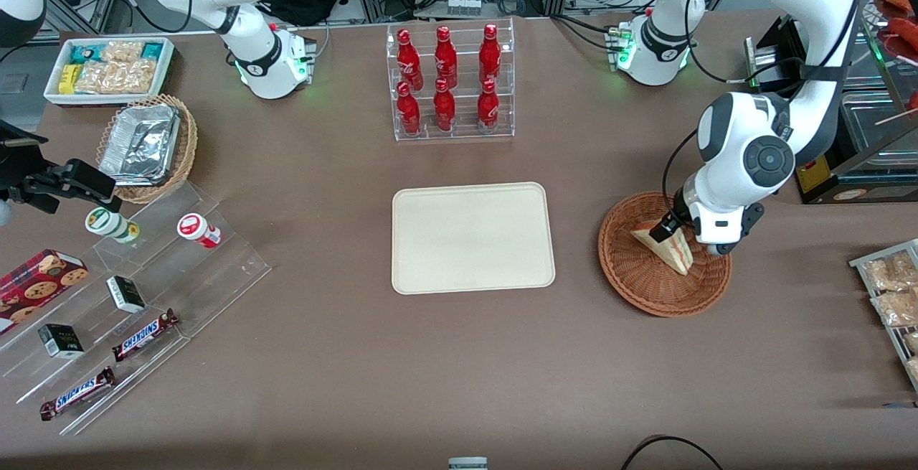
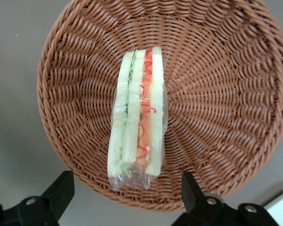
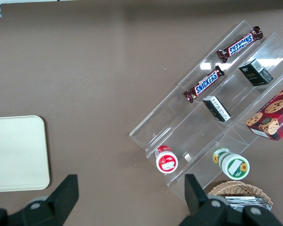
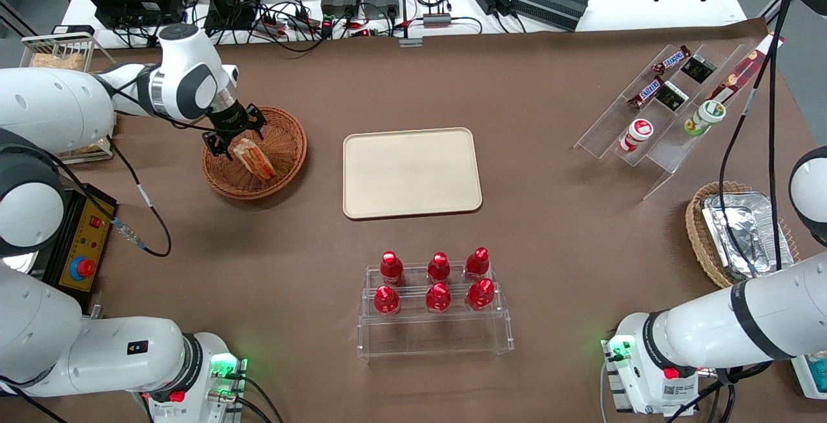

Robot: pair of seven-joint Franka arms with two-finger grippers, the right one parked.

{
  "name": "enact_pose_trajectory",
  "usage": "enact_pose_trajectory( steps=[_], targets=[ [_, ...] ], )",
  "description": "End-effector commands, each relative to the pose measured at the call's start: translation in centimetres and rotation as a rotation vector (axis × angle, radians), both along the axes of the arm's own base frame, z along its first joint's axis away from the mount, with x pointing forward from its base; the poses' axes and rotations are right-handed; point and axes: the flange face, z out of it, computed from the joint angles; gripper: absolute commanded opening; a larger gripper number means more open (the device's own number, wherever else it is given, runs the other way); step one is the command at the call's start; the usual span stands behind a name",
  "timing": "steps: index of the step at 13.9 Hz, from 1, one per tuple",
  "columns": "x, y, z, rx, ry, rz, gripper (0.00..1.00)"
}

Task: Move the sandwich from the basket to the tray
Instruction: 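Close the left gripper on the wrapped sandwich and lift it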

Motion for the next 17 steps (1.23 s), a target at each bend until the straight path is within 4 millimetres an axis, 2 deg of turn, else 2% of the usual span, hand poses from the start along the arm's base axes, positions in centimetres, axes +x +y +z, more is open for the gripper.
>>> enact_pose_trajectory(
  steps=[1,6,7,8,9,12,13,15,17],
  targets=[
    [0.5,0.2,-1.9,-0.001,-0.028,0.005,1.00],
    [0.9,0.3,-4.3,-0.016,-0.039,0.009,0.98],
    [0.9,0.4,-4.3,-0.015,-0.039,0.011,0.74],
    [0.9,0.4,-4.3,-0.015,-0.039,0.011,0.32],
    [0.9,0.4,-4.1,-0.015,-0.037,0.008,0.13],
    [1.2,1.1,-3.1,-0.008,-0.035,-0.007,0.10],
    [1.5,1.2,-1.8,-0.003,-0.028,-0.007,0.10],
    [3.2,1.2,2.1,0.010,0.017,-0.009,0.10],
    [5.1,0.0,6.9,0.025,0.060,-0.032,0.10]
  ],
)
